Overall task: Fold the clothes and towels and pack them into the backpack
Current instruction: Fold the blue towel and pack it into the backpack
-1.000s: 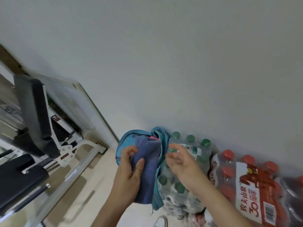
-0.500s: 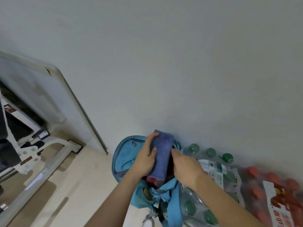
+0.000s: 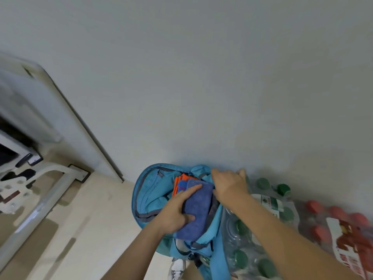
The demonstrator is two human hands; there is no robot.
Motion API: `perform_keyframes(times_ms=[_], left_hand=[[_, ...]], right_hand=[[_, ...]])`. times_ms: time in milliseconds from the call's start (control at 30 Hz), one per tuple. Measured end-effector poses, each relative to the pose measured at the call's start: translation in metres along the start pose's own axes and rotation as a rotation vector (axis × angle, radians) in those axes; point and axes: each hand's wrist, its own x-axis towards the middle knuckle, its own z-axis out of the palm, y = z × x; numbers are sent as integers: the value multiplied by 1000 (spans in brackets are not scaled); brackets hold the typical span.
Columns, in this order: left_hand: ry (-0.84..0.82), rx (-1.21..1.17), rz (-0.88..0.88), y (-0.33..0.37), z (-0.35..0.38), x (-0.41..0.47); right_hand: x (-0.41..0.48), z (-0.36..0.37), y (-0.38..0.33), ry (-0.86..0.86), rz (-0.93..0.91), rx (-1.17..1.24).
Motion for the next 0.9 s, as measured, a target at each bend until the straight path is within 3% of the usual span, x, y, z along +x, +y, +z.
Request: perform_keyframes(times_ms=[133,333,433,500,600,667,767,900], left_hand=[[23,1,-10,-3,-1,-5],[-130,584,-24,22,5,27],[-24,987,17,34,1,33],[27,1125,166,37,0,32],[5,1137,382,24,3,29],[-77,1099,326,16,0,27],[-219,1073,170,14,-1,29],[-178,1155,151,19,13,38]], right_hand=[[6,-2,2,49,17,52],[-2,11,15,321,159,210],[-4,18,11,362,127,199],[-10,21,12,447,65,212],[-34,23,10,509,-148,180],[-49,29,11,499,-248,138],[-60,41,20,393,-250,132],[-72,47,29,365,-171,135]])
